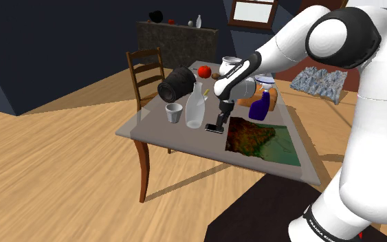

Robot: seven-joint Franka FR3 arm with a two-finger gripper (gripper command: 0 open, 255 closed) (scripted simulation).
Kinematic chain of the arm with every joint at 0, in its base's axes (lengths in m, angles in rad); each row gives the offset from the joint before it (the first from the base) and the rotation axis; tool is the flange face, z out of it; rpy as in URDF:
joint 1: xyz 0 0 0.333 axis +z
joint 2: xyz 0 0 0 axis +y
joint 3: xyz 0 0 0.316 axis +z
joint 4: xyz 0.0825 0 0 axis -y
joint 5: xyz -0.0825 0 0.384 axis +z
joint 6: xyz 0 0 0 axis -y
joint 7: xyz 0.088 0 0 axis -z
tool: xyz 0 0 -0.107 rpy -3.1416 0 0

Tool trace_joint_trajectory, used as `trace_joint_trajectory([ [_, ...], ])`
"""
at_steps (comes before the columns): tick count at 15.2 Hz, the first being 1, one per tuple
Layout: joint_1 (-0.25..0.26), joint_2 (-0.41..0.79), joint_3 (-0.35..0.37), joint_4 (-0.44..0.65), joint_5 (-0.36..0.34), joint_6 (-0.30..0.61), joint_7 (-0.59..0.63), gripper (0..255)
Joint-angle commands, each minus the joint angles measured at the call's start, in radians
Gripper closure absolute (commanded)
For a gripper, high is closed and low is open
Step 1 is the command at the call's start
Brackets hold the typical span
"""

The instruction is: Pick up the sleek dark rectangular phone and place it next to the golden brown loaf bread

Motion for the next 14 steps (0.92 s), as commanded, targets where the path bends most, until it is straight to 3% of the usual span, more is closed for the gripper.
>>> trace_joint_trajectory([
  [1,-0.005,0.024,0.006,0.003,0.011,0.021,-0.009,0],
  [12,-0.010,0.052,0.014,0.002,0.024,0.048,-0.018,0],
  [13,-0.010,0.052,0.014,0.002,0.024,0.048,-0.018,255],
  [14,-0.010,0.052,0.014,0.002,0.024,0.048,-0.018,255],
])
